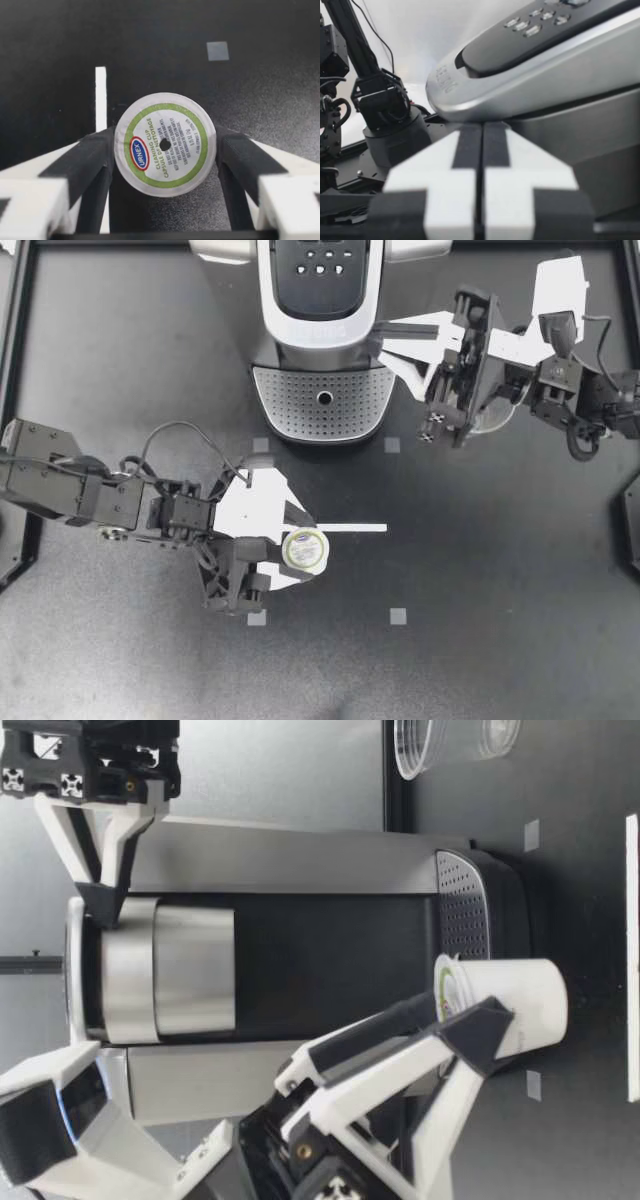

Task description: Place the coffee capsule inside the capsule container, then place the cup onto the center of the cup tray, then push the 'Hot Water' and 'Travel Mug' buttons.

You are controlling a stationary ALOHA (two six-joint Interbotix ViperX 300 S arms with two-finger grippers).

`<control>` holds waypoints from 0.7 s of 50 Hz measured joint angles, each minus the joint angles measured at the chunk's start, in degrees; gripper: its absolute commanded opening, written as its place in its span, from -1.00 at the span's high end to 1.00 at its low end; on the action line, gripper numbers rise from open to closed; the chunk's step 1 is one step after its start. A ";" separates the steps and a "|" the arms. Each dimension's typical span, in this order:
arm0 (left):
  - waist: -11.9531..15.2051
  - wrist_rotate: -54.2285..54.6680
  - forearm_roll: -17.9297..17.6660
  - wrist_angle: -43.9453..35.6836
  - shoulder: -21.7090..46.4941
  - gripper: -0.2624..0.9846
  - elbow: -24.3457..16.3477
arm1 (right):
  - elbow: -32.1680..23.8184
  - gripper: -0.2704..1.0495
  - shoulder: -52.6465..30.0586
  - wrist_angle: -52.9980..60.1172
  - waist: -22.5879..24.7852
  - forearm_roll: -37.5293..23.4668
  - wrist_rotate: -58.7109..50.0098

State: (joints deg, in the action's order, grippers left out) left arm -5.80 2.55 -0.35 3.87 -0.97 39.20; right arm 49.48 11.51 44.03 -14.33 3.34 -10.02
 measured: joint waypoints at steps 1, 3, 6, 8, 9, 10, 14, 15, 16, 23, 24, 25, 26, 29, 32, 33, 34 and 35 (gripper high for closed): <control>0.09 0.00 -0.09 0.00 0.00 -0.22 0.09 | -0.09 0.52 0.09 0.09 0.09 -0.09 0.26; 0.09 0.00 0.00 0.00 0.00 -0.22 0.09 | -0.18 0.52 0.35 0.00 0.00 0.00 0.79; 0.09 0.00 -0.09 0.00 0.00 -0.22 0.09 | -0.35 0.52 0.97 0.00 0.00 0.00 1.67; 0.00 0.00 0.00 0.00 0.00 -0.22 0.09 | -0.62 0.52 1.41 0.00 -0.09 0.09 2.11; 0.09 0.00 -0.09 0.00 0.00 -0.22 0.09 | -0.70 0.52 1.76 0.00 -0.18 0.09 2.46; 0.09 0.00 -0.09 -0.09 0.00 -0.22 0.09 | -0.88 0.52 1.93 0.00 -0.18 0.09 2.72; 0.09 0.00 -0.09 -0.09 0.00 -0.22 0.09 | -1.49 0.52 3.52 0.70 -0.35 0.09 3.60; 0.09 0.00 -0.09 -0.09 0.00 -0.22 0.09 | -1.67 0.52 3.96 0.88 -0.35 0.00 3.78; 0.09 0.00 0.00 -0.18 0.00 -0.22 0.09 | -1.76 0.52 4.39 0.97 -0.35 0.00 3.96; 0.09 0.00 0.00 -0.18 0.00 -0.22 0.09 | -2.20 0.52 5.01 1.23 -1.14 0.09 3.96; 0.09 -0.09 0.00 -0.18 0.00 -0.22 0.09 | -2.29 0.52 5.01 1.23 -1.32 0.09 3.87; 0.09 -0.09 0.00 -0.18 0.00 -0.22 0.09 | -2.37 0.52 5.01 1.23 -1.41 0.00 3.87; 0.09 -0.09 -0.09 -0.26 0.00 -0.22 0.09 | -2.46 0.52 5.01 1.14 -1.49 0.09 3.96; 0.09 -0.09 0.00 -0.18 0.00 -0.22 0.00 | -2.90 0.52 5.01 1.23 -1.93 0.00 3.96; 0.09 -0.09 0.00 -0.18 0.00 -0.22 0.00 | -3.43 0.52 4.92 1.23 -2.29 0.09 3.96; 0.09 -0.09 -0.09 -0.18 0.00 -0.22 0.00 | -3.60 0.52 4.92 1.14 -2.37 0.00 3.87; 0.09 -0.09 0.00 -0.18 0.00 -0.22 0.00 | -3.78 0.52 4.75 1.23 -2.46 0.09 3.96; 0.09 -0.09 0.00 -0.26 0.00 -0.22 -0.09 | -3.87 0.52 4.66 1.23 -2.55 0.09 4.04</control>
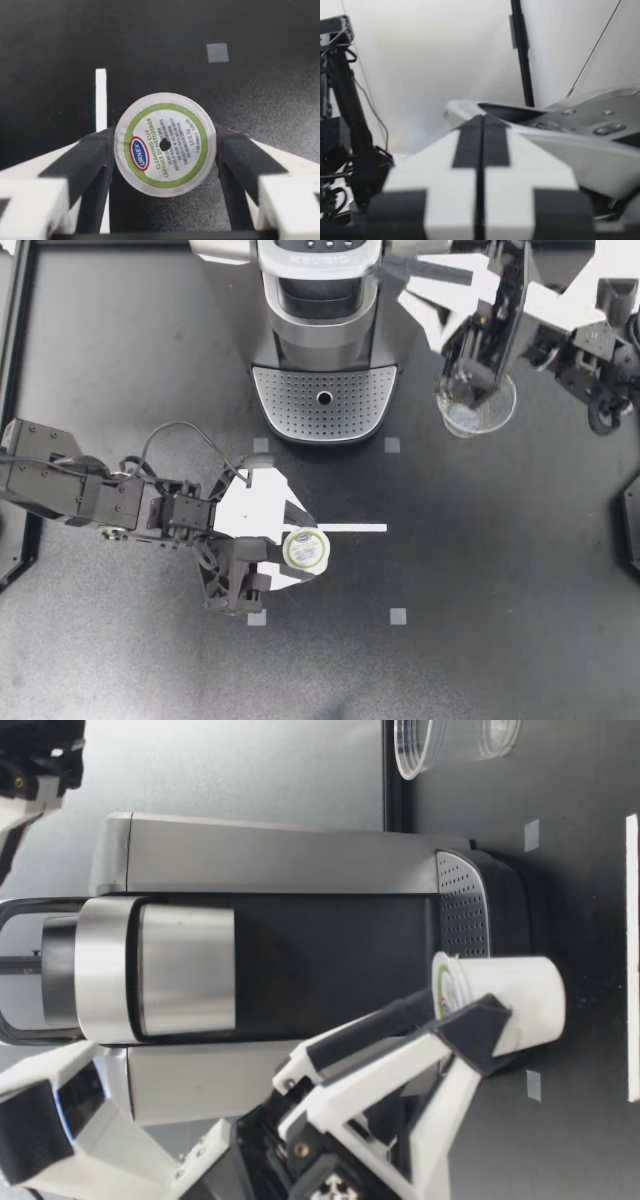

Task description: Place the coffee capsule inside the capsule container, then place the cup onto the center of the cup tray, then push the 'Hot Water' and 'Travel Mug' buttons.

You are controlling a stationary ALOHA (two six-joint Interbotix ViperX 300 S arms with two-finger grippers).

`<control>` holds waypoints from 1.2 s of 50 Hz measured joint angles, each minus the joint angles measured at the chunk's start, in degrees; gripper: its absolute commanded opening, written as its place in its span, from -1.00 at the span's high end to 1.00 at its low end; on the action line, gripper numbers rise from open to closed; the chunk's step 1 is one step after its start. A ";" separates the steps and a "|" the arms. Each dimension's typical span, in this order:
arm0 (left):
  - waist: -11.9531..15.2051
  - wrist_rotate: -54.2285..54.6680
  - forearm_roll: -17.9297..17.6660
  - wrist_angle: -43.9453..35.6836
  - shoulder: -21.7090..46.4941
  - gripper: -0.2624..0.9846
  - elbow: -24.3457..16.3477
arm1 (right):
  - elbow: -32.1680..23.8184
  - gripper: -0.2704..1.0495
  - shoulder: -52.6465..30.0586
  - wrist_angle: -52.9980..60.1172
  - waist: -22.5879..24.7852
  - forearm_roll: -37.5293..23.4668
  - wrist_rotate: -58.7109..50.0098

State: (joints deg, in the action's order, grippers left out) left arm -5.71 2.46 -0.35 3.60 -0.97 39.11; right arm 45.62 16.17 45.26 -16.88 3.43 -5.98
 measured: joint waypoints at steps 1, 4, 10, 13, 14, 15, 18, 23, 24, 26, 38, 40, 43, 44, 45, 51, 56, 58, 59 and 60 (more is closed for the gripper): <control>0.00 0.00 -0.09 0.00 0.00 -0.22 0.00 | -0.09 0.52 -0.09 0.00 -0.09 0.00 0.18; 0.00 0.00 0.00 0.00 0.09 -0.22 0.00 | -0.18 0.52 -0.09 0.09 -0.18 -0.26 0.26; 0.00 0.00 -0.09 0.00 0.18 -0.22 0.00 | 1.23 0.52 0.53 0.88 -0.09 -1.85 -0.09; -0.09 0.00 -0.09 0.00 0.26 -0.22 0.00 | 2.64 0.52 1.23 1.41 0.00 -2.11 -0.35; 0.00 0.00 -0.09 0.00 0.35 -0.22 0.00 | 3.16 0.52 1.49 1.58 0.09 -2.02 -0.35; 0.00 -0.18 -0.09 0.00 0.35 -0.22 0.00 | 3.69 0.52 1.76 1.67 0.18 -2.02 -0.35; 0.00 -0.35 0.00 0.00 0.44 -0.22 0.00 | 4.92 0.52 2.29 1.76 0.70 -2.11 -0.44; 0.00 -0.62 -0.09 -0.09 0.62 -0.22 0.00 | 5.98 0.52 2.55 1.76 1.76 -2.20 -0.97; 0.00 -0.62 0.00 -0.18 0.62 -0.22 0.00 | 6.06 0.52 2.55 1.67 1.85 -2.20 -1.14; 0.00 -0.53 -0.09 -0.18 0.79 -0.22 0.09 | 6.15 0.52 2.37 1.67 2.02 -2.11 -1.49; 0.00 -0.26 0.00 -0.35 0.97 -0.22 -0.26 | 5.45 0.52 -0.97 1.58 2.20 -2.02 -2.37; -0.09 -0.26 -0.09 -0.35 0.97 -0.22 -0.35 | 5.01 0.52 -1.58 1.58 2.20 -2.02 -2.37; -0.09 -0.26 0.00 -0.44 0.97 -0.22 -0.26 | 4.31 0.52 -2.02 1.58 2.20 -2.02 -2.29; 0.00 -0.26 -0.09 -0.35 0.97 -0.22 -0.35 | 4.04 0.52 -2.20 1.58 2.20 -2.02 -2.29; 0.00 -0.26 0.00 -0.35 0.88 -0.22 -0.26 | 3.78 0.52 -2.29 1.58 2.20 -2.02 -2.11; 0.00 -0.35 -0.09 -0.44 0.97 -0.22 -0.35 | 2.11 0.52 -2.81 1.58 2.20 -2.02 -1.93; 0.00 -0.53 0.00 -0.44 0.97 -0.22 -0.35 | 1.23 0.52 -3.25 1.58 2.11 -2.02 -1.93; -0.09 -0.53 0.00 -0.44 0.97 -0.22 -0.35 | 0.88 0.52 -3.34 1.58 1.93 -2.02 -1.93; 0.00 -0.62 -0.09 -0.44 0.97 -0.22 -0.26 | 0.79 0.52 -3.34 1.58 1.93 -2.02 -1.93; 0.00 -0.53 0.00 -0.44 0.88 -0.22 -0.35 | 0.62 0.52 -3.43 1.58 1.76 -2.02 -1.93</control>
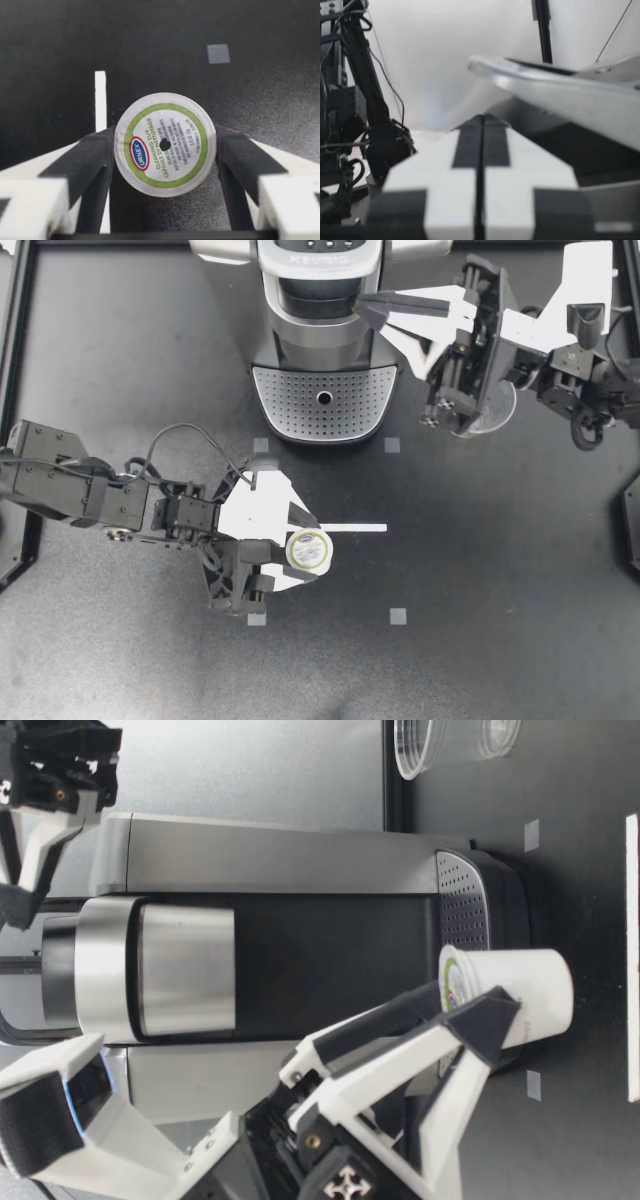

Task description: Place the coffee capsule inside the capsule container, then place the cup onto the center of the cup tray, then push the 'Hot Water' and 'Travel Mug' buttons.

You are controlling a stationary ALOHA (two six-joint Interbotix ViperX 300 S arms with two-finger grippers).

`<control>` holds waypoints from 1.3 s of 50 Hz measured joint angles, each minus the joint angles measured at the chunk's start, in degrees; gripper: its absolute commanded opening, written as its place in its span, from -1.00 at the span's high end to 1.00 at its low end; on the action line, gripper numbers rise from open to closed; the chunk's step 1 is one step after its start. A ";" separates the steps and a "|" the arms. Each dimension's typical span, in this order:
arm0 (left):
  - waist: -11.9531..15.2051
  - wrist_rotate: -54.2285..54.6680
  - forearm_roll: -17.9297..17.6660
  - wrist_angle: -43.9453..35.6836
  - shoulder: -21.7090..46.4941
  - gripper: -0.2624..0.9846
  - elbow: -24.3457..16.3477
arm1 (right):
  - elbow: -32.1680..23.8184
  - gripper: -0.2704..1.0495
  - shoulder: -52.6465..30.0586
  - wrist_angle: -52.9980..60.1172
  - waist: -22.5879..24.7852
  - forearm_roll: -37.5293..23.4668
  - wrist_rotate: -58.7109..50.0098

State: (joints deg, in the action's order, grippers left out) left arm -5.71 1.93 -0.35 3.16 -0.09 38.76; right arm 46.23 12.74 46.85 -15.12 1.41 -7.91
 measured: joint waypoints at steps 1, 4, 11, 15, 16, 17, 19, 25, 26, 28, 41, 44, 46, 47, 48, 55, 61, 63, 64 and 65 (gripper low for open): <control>0.00 0.00 0.00 0.00 0.09 -0.22 0.00 | -0.09 0.52 0.00 0.00 -0.09 -0.09 0.00; 0.00 -0.09 0.00 0.09 0.09 -0.22 0.00 | -0.53 0.52 -0.09 0.00 -0.62 0.00 0.00; -0.09 -0.18 -0.09 0.00 0.09 -0.22 0.00 | -1.67 0.52 -0.09 0.00 -1.67 0.00 0.00; 0.00 -0.44 0.00 0.00 0.09 -0.22 0.00 | -2.46 0.52 -0.09 0.09 -2.37 0.00 0.00; 0.00 -0.44 -0.09 0.00 0.09 -0.22 0.00 | -2.64 0.52 -0.09 0.00 -2.46 0.00 0.00; 0.00 -0.44 -0.09 0.00 0.09 -0.22 0.00 | -2.90 0.52 -0.09 0.00 -2.55 -0.09 0.00; 0.00 -0.35 -0.09 0.00 0.09 -0.22 -0.09 | -3.34 0.52 -0.18 0.00 -2.90 0.00 0.00; 0.00 -0.35 0.00 0.00 0.09 -0.22 -0.35 | -4.39 0.52 -0.79 0.00 -3.78 -0.09 -0.18; -0.09 -0.35 0.00 0.00 0.09 -0.22 -0.44 | -4.57 0.52 -0.88 0.00 -3.96 -0.09 -0.26; 0.00 -0.35 -0.09 0.00 0.09 -0.22 -0.62 | -5.19 0.52 -1.14 -0.09 -4.31 -0.09 -0.18; -0.09 -0.44 0.09 0.00 0.09 -0.22 -1.14 | -9.14 0.52 -2.20 -3.08 -7.82 -0.09 -0.09; 0.00 -0.62 0.18 0.09 0.09 -0.22 -1.23 | -9.84 0.52 -2.29 -3.96 -8.88 -0.09 -0.09; 0.00 -0.62 0.26 0.09 0.00 -0.22 -1.23 | -10.28 0.52 -2.37 -4.39 -9.67 -0.09 -0.09; 0.00 -0.53 0.26 0.18 0.00 -0.22 -1.32 | -10.55 0.52 -2.37 -4.48 -9.93 -0.09 -0.09; -0.09 -0.44 0.26 0.18 -0.09 -0.22 -1.32 | -10.63 0.52 -2.46 -4.57 -10.46 -0.09 -0.09; 0.00 -0.44 0.62 0.88 -0.70 -0.22 -1.85 | -11.43 0.52 -2.90 -5.45 -12.83 -0.09 -0.09; 0.00 -0.88 1.32 2.46 -0.97 -0.22 -2.72 | -12.39 0.52 -3.96 -6.42 -14.59 -0.09 -0.18; 0.00 -1.23 1.41 3.25 -1.05 -0.22 -2.99 | -12.92 0.52 -4.39 -6.94 -15.29 -0.09 -0.18; -0.09 -1.41 1.49 3.60 -1.05 -0.22 -3.25 | -13.10 0.52 -4.75 -7.03 -15.64 -0.18 -0.18; 0.00 -1.58 1.49 4.04 -1.05 -0.22 -3.43 | -13.27 0.52 -4.92 -7.12 -15.82 -0.18 -0.18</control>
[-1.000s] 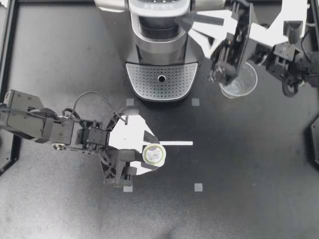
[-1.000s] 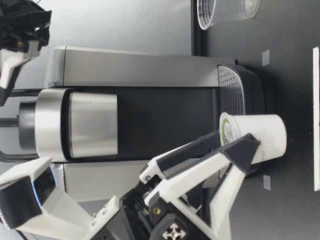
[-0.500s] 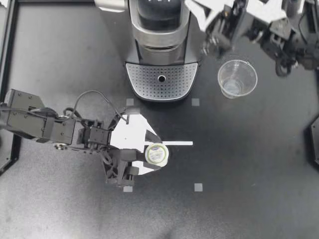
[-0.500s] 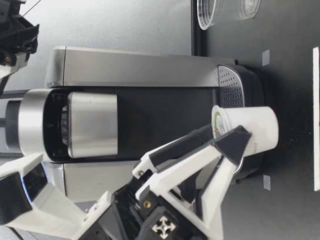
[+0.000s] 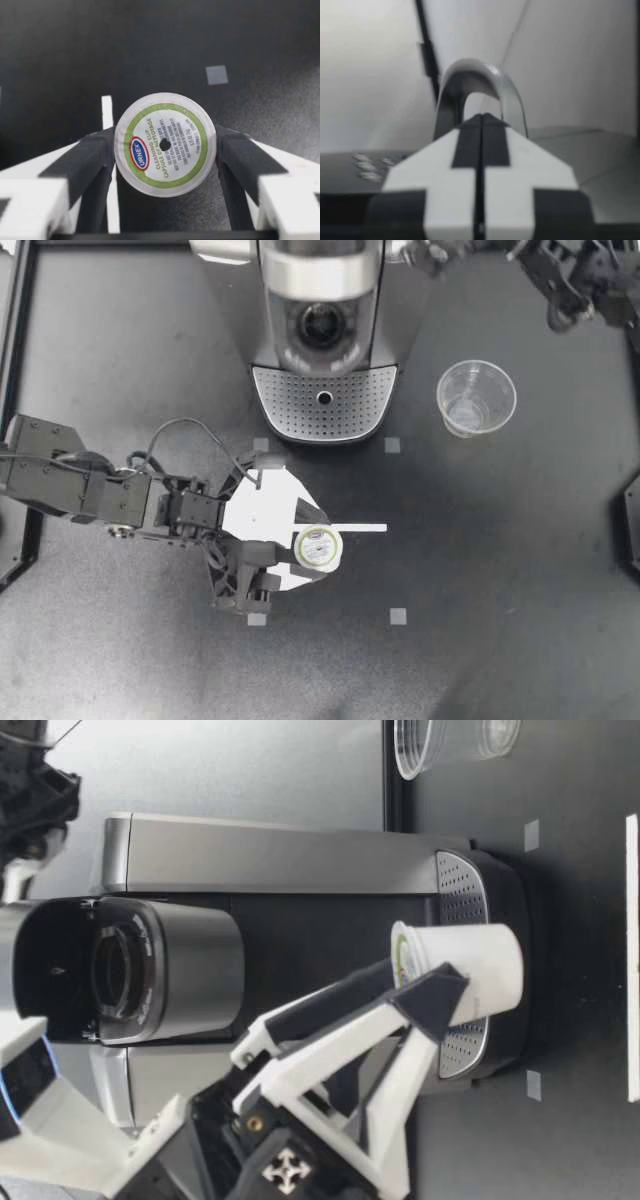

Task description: Place the coffee capsule inside the capsule container, then place the cup onto the center of the cup tray, then push the 'Hot Water' and 'Travel Mug' buttons.

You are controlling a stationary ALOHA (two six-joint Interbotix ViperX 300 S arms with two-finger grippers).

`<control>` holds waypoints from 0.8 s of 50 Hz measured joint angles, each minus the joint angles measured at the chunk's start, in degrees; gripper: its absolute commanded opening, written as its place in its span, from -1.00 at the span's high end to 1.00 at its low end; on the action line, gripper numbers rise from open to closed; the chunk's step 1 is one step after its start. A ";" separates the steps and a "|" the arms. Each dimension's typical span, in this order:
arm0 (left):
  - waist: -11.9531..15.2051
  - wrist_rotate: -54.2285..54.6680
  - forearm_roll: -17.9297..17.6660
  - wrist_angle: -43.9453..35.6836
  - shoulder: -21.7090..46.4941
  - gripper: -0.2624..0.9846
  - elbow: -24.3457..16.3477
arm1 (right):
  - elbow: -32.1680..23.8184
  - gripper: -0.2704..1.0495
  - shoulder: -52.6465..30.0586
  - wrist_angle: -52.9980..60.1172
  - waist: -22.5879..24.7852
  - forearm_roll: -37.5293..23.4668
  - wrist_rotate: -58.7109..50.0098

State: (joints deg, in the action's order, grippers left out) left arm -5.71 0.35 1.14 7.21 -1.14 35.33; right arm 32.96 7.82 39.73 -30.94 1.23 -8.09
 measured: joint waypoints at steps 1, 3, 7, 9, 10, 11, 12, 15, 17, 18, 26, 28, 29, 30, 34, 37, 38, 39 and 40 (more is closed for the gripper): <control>0.00 -0.18 0.00 0.44 0.00 -0.22 -0.26 | -0.35 0.52 -0.26 -0.35 0.00 -0.09 0.00; -0.09 -0.70 0.00 1.41 0.00 -0.22 -0.70 | -0.79 0.52 -0.53 -0.88 0.00 -0.09 -0.09; 0.00 -1.76 0.09 3.43 -0.09 -0.22 -1.93 | -1.41 0.52 -0.97 -1.32 -0.09 -0.18 0.00; -0.09 -2.46 0.18 5.01 -0.44 -0.22 -2.99 | -1.67 0.52 -1.05 -1.41 0.00 -0.26 0.00; -0.09 -2.72 0.26 5.80 -0.62 -0.22 -3.43 | -1.67 0.52 -1.05 -1.49 0.00 -0.26 0.00; 0.00 -3.08 0.35 6.50 -0.88 -0.22 -3.87 | -1.67 0.52 -0.97 -1.49 0.00 -0.26 0.00; 0.00 -3.52 0.53 7.47 -1.23 -0.22 -4.39 | -1.67 0.52 -0.88 -1.49 0.00 -0.35 0.00; 0.00 -4.57 1.32 10.37 -2.37 -0.22 -5.89 | -1.67 0.52 -0.35 -1.93 0.00 -0.44 0.00; 0.00 -5.27 2.11 12.39 -3.16 -0.21 -7.03 | -1.58 0.52 0.09 -2.02 -0.09 -0.70 -0.09; 0.00 -5.45 2.55 13.36 -3.60 -0.21 -7.56 | -1.32 0.52 0.53 -2.02 -0.09 -0.88 -0.18; -0.09 -6.06 10.46 23.20 -6.77 -0.21 -12.92 | 2.11 0.52 4.92 -1.49 -1.05 -1.05 -0.70; -0.09 -5.89 13.27 26.02 -7.56 -0.21 -14.41 | 3.34 0.52 6.50 -1.05 -1.05 -1.14 -0.62; -0.09 -5.80 14.68 27.25 -7.91 -0.21 -15.12 | 3.87 0.52 7.12 -0.79 -1.05 -1.23 -0.70; -0.09 -5.80 16.08 28.48 -8.17 -0.21 -15.82 | 4.48 0.52 7.82 -0.53 -0.97 -1.32 -0.79; -0.09 -5.89 21.09 32.61 -8.96 -0.21 -18.37 | 6.86 0.52 10.20 0.09 -0.79 -1.23 -0.79; -0.09 -5.80 24.79 34.98 -9.23 -0.21 -19.86 | 8.53 0.52 11.78 0.44 -0.44 -1.32 -0.88; -0.09 -5.80 25.93 35.60 -9.23 -0.21 -20.39 | 9.05 0.52 12.30 0.44 -0.35 -1.32 -0.88; -0.09 -5.80 27.07 36.30 -9.32 -0.21 -20.74 | 9.49 0.52 12.74 0.53 -0.26 -1.32 -0.88; -0.09 -5.71 28.74 37.09 -9.32 -0.21 -21.27 | 9.93 0.52 13.18 0.53 -0.18 -1.32 -0.88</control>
State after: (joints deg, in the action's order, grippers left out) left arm -5.80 -5.36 29.88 44.30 -10.46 14.06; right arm 42.89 21.01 40.25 -31.11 -0.09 -8.96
